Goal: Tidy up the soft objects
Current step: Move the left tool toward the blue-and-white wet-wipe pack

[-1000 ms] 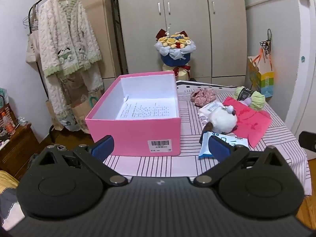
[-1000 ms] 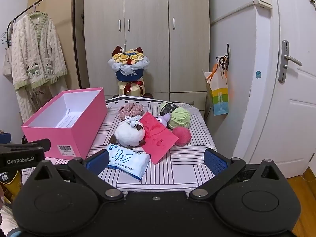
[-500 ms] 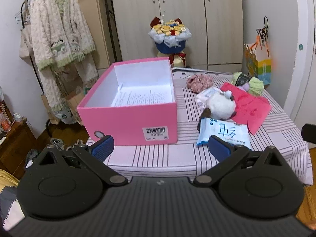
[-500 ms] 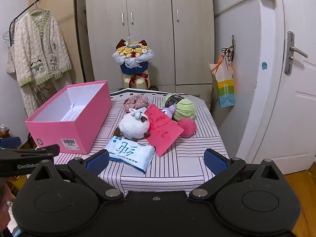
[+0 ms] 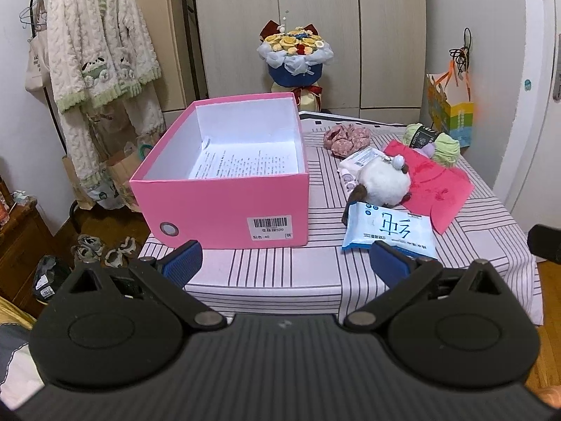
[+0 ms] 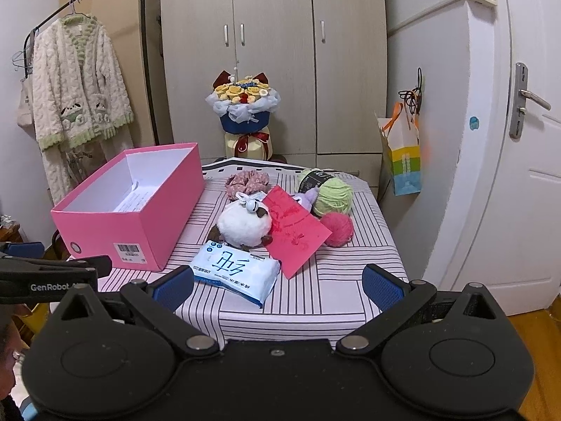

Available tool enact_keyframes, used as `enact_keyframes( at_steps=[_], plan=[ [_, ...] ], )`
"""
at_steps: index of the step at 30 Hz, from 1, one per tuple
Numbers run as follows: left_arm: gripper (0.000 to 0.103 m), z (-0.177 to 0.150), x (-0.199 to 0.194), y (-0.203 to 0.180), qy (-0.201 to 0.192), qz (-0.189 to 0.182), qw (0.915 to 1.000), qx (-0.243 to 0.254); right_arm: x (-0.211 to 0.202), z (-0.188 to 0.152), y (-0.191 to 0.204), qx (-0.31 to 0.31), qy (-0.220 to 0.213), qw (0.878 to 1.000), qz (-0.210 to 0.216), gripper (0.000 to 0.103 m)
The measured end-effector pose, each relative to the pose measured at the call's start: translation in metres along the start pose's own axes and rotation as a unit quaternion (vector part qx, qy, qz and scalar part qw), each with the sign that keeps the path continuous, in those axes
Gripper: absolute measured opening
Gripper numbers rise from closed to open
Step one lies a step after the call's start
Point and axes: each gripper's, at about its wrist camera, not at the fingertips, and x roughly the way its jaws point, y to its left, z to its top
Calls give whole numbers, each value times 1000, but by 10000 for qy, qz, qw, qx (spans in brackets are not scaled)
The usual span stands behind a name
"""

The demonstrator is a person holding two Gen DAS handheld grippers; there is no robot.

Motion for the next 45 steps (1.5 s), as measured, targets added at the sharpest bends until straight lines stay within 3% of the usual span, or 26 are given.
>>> enact_keyframes(
  at_steps=[18, 28, 45],
  plan=[
    [103, -4, -3, 4, 27, -109, 9999, -34, 0, -4, 7, -105, 11, 9999, 38, 103],
    [103, -4, -4, 8, -173, 125, 9998, -16, -1, -4, 7, -174, -7, 9997, 159, 103],
    [103, -2, -10, 1, -371, 9, 9992, 173, -1, -3, 17, -558, -101, 9977, 369, 103]
  ],
)
